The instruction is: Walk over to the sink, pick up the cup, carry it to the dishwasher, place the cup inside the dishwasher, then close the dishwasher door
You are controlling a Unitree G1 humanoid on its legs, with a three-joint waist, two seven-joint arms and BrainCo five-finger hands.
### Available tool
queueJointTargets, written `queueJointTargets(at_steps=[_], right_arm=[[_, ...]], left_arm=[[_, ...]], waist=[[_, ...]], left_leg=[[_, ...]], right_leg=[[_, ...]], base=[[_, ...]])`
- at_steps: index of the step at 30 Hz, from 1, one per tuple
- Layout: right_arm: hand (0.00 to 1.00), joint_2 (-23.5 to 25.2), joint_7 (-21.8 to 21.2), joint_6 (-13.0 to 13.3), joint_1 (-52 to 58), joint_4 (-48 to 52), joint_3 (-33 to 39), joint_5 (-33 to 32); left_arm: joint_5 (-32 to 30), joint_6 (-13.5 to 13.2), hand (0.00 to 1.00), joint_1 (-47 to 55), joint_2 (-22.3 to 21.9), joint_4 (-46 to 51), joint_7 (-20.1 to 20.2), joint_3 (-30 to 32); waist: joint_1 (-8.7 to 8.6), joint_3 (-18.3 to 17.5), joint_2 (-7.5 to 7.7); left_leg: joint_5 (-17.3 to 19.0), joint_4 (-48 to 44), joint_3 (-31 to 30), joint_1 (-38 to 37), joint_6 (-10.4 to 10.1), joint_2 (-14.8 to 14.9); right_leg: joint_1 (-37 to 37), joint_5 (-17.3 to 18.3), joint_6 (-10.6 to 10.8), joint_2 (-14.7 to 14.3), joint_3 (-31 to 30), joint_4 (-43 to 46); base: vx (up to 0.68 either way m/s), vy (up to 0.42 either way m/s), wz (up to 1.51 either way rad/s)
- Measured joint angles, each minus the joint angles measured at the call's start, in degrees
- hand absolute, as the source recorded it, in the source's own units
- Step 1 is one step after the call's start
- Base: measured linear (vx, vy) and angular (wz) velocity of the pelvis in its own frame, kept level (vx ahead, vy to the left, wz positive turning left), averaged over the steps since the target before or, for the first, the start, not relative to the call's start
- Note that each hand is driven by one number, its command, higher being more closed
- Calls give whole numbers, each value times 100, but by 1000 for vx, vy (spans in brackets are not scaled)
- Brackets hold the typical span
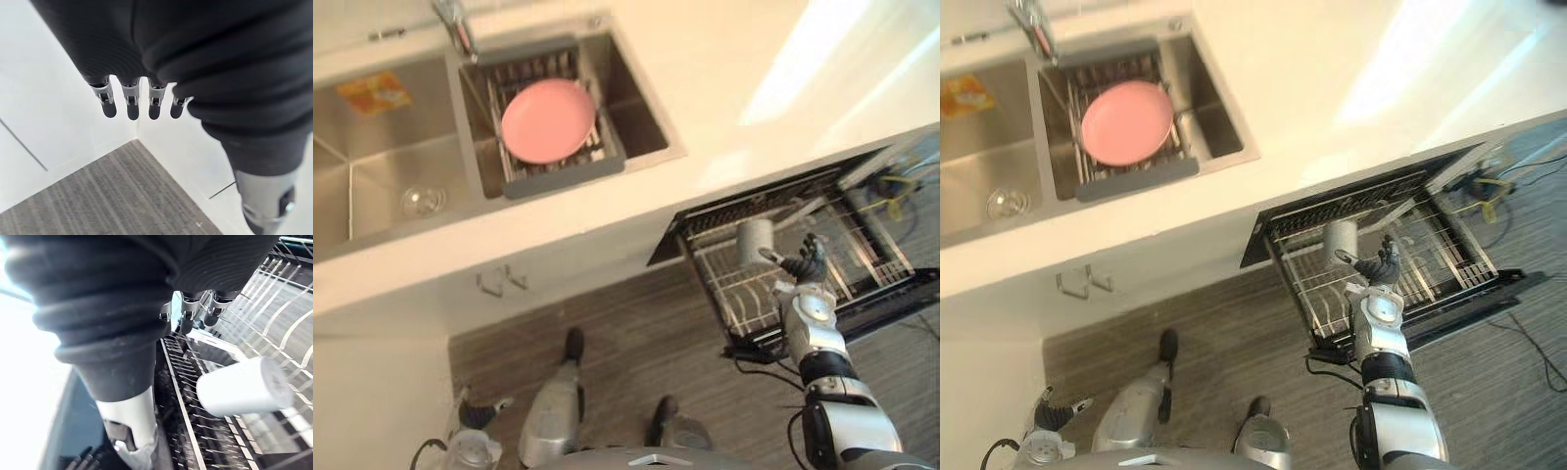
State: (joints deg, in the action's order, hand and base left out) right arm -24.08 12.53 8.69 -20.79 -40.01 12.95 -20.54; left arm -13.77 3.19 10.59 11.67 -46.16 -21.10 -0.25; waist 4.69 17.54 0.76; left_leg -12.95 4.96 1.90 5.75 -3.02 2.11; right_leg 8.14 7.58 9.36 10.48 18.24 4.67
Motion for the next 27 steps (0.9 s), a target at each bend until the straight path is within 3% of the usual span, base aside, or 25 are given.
queueJointTargets(at_steps=[2, 6, 11, 13, 18, 22, 27], right_arm=[[0, 60, -99, 29, 229, 550, 343, -193], [0, 255, -528, 186, 665, 1736, 879, -725], [0, 915, -1346, 396, 1186, 3393, 1074, -1645], [0, 1149, -1668, 353, 1225, 3737, 1020, -1865], [0, 1293, -2426, -117, 1324, 4206, 541, -2078], [0, 1358, -2544, -176, 1351, 4287, 397, -2079], [0, 1360, -2303, -175, 1385, 4345, 278, -2074]], left_arm=[[30, 81, 0, 39, -42, -2, 145, 199], [477, 122, 0, 125, -235, 0, 390, 595], [1423, 239, 0, 306, -482, -152, 889, 926], [1652, 365, 0, 328, -531, -337, 1076, 948], [2041, 535, 0, 436, -717, -638, 1190, 1173], [2083, 564, 0, 474, -775, -687, 1191, 1200], [2040, 586, 0, 496, -825, -698, 1190, 1297]], waist=[[-33, -279, -9], [-194, -465, -38], [-278, -655, 18], [-291, -716, 25], [-279, -788, -11], [-272, -833, -88], [-274, -866, -114]], left_leg=[[70, 1, 150, -164, -29, 64], [106, 1, 285, -289, -72, 167], [73, -1, 292, -300, -90, 242], [81, 0, 337, -286, -63, 274], [107, -1, 668, -273, -15, 326], [127, -1, 923, -246, 11, 341], [122, 0, 1101, -256, 30, 277]], right_leg=[[98, -28, -36, -34, -102, -61], [204, -52, -77, -120, -154, -160], [275, -104, -109, -191, -115, -189], [298, -114, -124, -183, -66, -205], [422, -115, -127, -196, 135, -233], [490, -110, -128, -205, 300, -254], [603, -17, -87, -99, 551, -243]], base=[[-41, -32, -32], [-64, -30, -11], [-24, -31, 3], [-25, -38, 13], [-48, -26, 20], [-52, -23, 22], [-39, -12, 25]])
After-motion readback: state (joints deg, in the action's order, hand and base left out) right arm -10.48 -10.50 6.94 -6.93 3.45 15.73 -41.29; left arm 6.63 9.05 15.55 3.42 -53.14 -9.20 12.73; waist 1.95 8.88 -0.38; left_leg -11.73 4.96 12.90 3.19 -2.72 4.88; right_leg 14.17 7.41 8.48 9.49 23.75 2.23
